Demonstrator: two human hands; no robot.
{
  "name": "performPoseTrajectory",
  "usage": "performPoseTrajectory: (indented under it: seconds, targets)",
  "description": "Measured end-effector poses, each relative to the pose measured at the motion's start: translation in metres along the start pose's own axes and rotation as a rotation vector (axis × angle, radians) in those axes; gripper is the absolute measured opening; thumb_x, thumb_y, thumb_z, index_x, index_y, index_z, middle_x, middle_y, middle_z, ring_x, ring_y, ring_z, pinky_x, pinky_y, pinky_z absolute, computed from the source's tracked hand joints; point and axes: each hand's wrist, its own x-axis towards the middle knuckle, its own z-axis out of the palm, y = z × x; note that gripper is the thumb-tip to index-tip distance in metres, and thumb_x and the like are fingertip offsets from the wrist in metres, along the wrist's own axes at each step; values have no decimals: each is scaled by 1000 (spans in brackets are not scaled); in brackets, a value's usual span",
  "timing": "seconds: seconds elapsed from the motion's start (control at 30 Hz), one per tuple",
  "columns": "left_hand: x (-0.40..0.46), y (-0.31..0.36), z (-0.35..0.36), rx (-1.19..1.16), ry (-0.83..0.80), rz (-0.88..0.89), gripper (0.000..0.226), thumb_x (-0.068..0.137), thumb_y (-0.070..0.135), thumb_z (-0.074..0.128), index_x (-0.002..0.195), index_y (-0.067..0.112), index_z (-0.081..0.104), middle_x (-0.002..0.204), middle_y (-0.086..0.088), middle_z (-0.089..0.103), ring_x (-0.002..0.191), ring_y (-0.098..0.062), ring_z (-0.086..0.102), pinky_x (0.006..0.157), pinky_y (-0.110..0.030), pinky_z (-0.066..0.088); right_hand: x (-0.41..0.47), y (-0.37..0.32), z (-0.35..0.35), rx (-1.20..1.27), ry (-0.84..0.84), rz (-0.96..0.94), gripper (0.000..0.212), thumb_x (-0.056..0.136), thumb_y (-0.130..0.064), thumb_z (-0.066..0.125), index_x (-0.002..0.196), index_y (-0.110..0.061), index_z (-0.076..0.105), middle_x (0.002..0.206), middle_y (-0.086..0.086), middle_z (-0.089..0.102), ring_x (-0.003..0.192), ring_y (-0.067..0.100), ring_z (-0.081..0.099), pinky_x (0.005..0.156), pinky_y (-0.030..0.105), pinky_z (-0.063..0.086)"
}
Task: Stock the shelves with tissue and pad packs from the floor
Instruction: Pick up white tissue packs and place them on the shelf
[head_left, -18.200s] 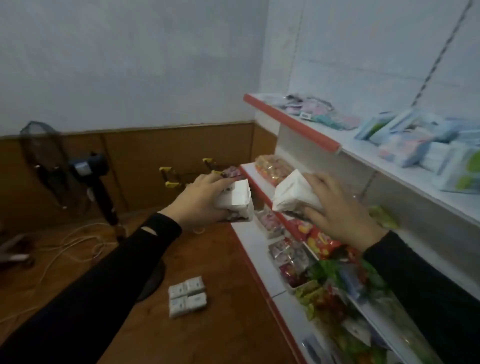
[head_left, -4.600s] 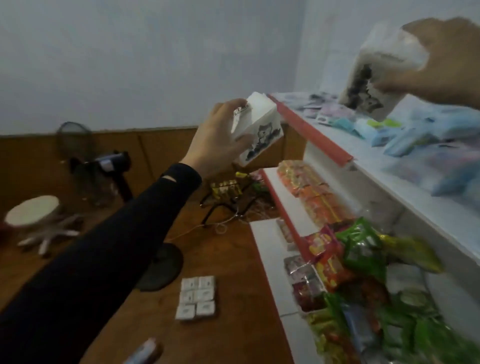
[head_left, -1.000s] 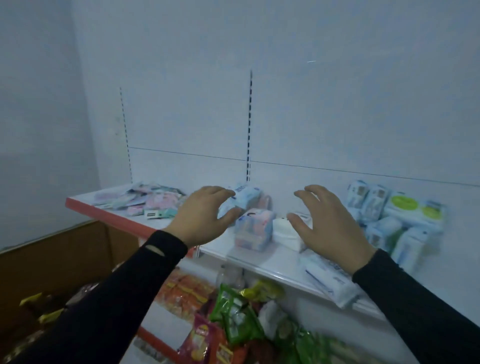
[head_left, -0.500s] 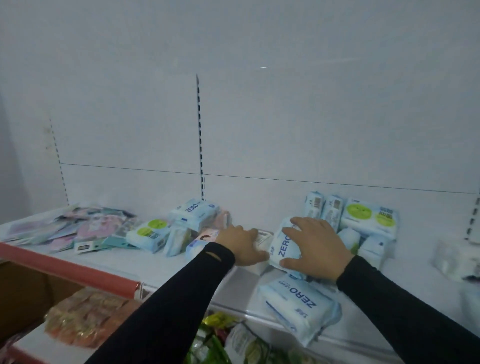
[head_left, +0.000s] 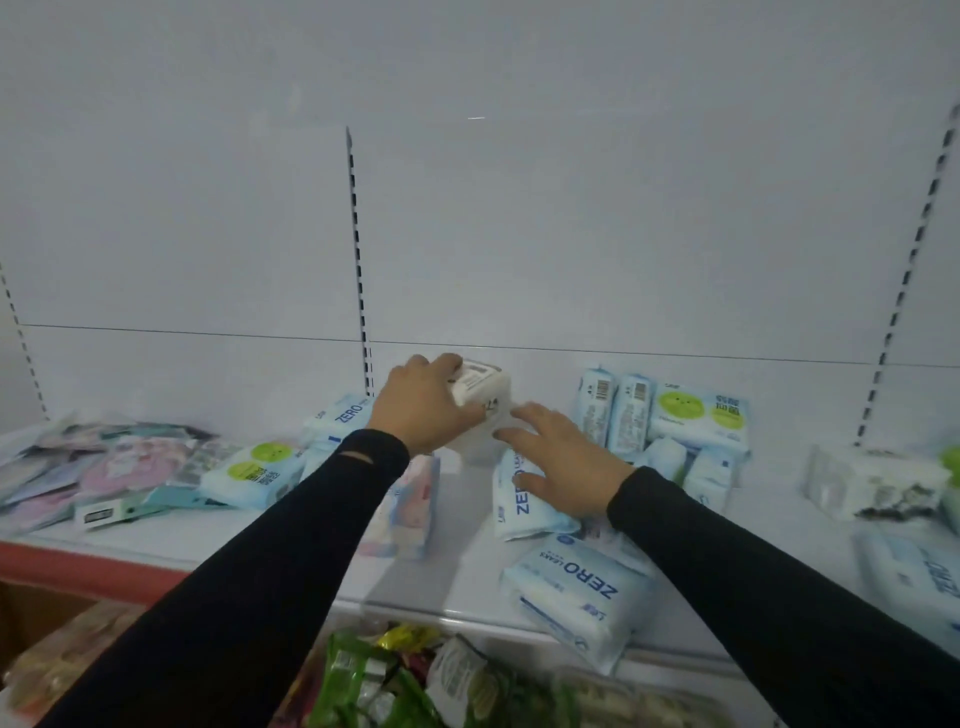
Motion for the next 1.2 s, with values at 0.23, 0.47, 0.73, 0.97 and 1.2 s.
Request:
performPoseTrajectory:
  seconds: [0.23, 0.47, 0.73, 0.97, 1.2]
  targets:
    - [-2, 20, -16, -158, 36, 159, 69, 76, 44, 65, 138, 24, 43, 121, -7, 52, 113, -27, 47, 91, -34, 39, -30, 47, -83, 27, 404, 197, 44, 94, -27, 54, 135, -14, 47, 141, 10, 41, 129, 26, 40, 108, 32, 30]
    - [-1, 102, 12, -363, -30, 374, 72, 69, 52, 58, 135, 27, 47, 122, -3, 54, 114, -23, 48, 93, -33, 39, -140, 78, -98, -154, 407, 430, 50, 92, -36, 56, 138, -16, 46, 141, 9, 43, 126, 26, 43, 103, 35, 37]
    - [-13, 208, 51, -402, -79, 550, 72, 72, 56, 52, 137, 28, 44, 126, -2, 53, 117, -22, 44, 96, -34, 37, -251, 129, -104, -206, 326, 659, 41, 93, -33, 54, 130, -15, 53, 132, 4, 49, 116, 24, 51, 93, 38, 46]
    - [-21, 250, 71, -335, -82, 506, 73, 71, 58, 53, 137, 27, 46, 126, -2, 53, 116, -21, 47, 97, -36, 40, -252, 218, -97, -160, 129, 670, 48, 95, -32, 49, 139, -15, 43, 136, 9, 46, 120, 27, 48, 98, 36, 41]
    - [-43, 261, 80, -236, -68, 331, 74, 70, 61, 50, 137, 29, 45, 127, 3, 52, 116, -14, 45, 94, -28, 37, -210, 304, -46, -242, -217, 547, 76, 84, -38, 59, 147, -15, 22, 147, 11, 34, 132, 29, 35, 107, 42, 34]
